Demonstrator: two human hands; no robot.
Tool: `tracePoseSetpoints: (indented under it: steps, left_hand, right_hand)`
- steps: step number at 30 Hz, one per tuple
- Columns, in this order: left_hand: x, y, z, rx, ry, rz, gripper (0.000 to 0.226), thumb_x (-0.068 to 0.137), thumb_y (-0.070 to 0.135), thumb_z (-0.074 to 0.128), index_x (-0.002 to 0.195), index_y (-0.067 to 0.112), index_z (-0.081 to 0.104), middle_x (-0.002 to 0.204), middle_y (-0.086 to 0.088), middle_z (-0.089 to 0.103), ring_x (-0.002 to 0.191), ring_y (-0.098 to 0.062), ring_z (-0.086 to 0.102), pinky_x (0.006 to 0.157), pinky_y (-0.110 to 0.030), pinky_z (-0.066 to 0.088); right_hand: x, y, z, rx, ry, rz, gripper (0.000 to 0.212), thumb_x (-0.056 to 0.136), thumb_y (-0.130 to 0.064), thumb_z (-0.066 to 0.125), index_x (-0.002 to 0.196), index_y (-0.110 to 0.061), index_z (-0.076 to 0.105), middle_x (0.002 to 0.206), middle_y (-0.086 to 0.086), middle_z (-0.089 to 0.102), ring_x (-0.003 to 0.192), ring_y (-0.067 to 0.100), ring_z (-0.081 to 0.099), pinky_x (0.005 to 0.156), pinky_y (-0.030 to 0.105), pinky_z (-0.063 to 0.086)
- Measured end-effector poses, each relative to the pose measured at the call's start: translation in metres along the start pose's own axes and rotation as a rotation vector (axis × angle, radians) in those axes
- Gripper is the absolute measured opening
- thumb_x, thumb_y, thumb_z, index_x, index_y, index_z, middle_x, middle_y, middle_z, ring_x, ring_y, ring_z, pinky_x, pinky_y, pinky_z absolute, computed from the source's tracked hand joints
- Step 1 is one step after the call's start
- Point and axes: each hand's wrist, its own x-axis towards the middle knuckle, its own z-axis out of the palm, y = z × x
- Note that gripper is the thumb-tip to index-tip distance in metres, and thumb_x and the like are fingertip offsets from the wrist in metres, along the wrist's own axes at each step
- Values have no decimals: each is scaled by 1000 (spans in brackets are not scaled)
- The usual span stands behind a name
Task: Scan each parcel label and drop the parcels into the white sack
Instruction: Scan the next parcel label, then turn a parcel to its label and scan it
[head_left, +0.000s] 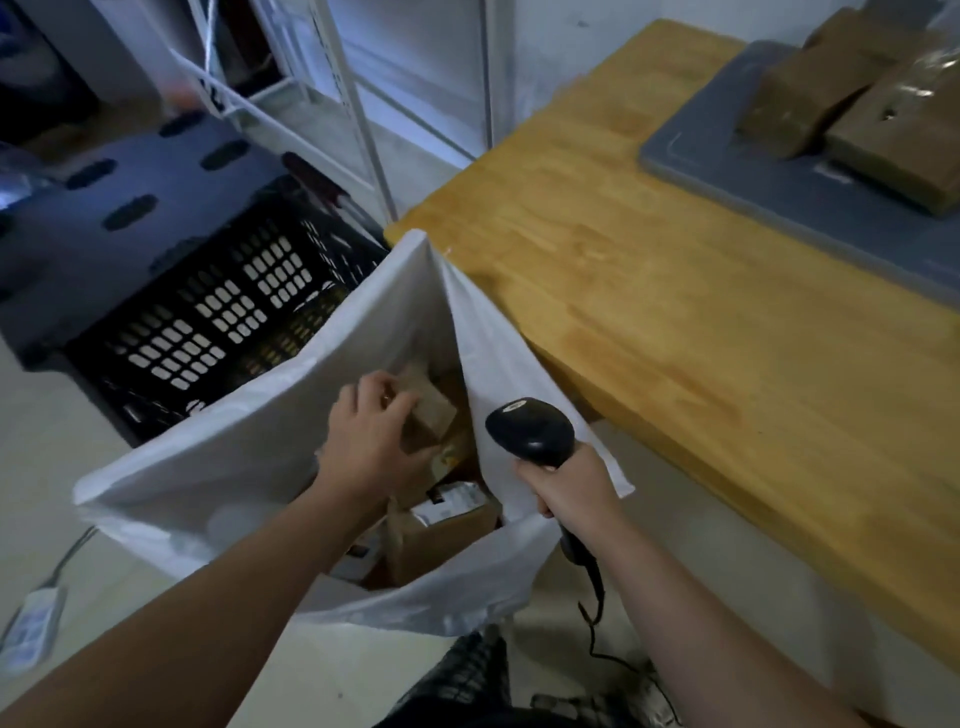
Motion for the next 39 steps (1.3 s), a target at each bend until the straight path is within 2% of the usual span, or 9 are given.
tracePoseSetpoints:
  steps: [3,8,10,14,19,24,29,37,39]
  left_hand:
    - [13,-11,25,222,-136,85,64,80,58,61,135,29,43,142,-8,26,126,-30,27,103,-40,28]
    - [14,-30,59,490,-379,-20,67,84,51,62,137,22,35,144,-16,21,128,-39,31,100,-45,35]
    - [14,-37,62,474,-430,-51,61,88,47,59,136,18,35,143,-17,25,125,-39,38,93,-44,39]
    - [6,-46,64,333,-475,-74,33,98,26,44,127,9,44,123,-13,44,107,-33,53,71,-38,40]
    - [-18,-62,66,277,-442,-109,50,94,40,50,134,14,37,139,-15,32,127,-36,35,98,-47,37]
    - [-11,-42,55,216,-362,-20,41,96,33,47,131,13,42,131,-13,40,124,-33,40,97,-43,39]
    - [18,17,29,178,-240,143,37,97,34,45,128,14,43,129,-11,43,119,-30,43,94,-40,40]
    - [63,177,-8,155,-93,487,40,93,28,49,130,13,45,129,-9,45,119,-29,43,91,-37,40]
    - [68,225,-13,158,-75,568,41,94,31,49,131,14,43,130,-10,44,120,-29,43,91,-37,40]
  right_hand:
    - [7,6,15,-32,18,23,30,81,-20,72,59,-21,53,38,-12,52,45,7,53,53,24,40]
    - [12,19,35,-97,22,55,28,82,-17,72,62,-22,53,45,-8,52,53,14,55,54,25,42]
    - [11,24,45,-124,4,61,28,82,-20,72,61,-23,53,44,-9,52,52,13,56,53,25,42]
    - [10,33,67,-162,-42,70,25,82,-22,72,65,-21,55,53,-3,55,52,15,56,54,27,44]
    - [7,41,86,-179,-85,76,22,82,-22,72,68,-23,55,59,-1,56,56,17,58,57,28,46]
    - [4,36,76,-175,-63,88,16,82,-22,72,73,-18,59,59,0,58,50,14,57,53,26,47]
    - [-2,17,24,-114,74,87,17,82,-20,71,72,-16,59,59,2,57,54,17,57,59,31,48]
    - [-34,4,-119,1,390,45,26,85,-22,71,64,-22,56,49,-9,53,50,9,52,56,26,41]
    - [-45,9,-160,31,449,40,25,87,-19,70,66,-21,56,52,-5,54,51,14,50,55,27,41]
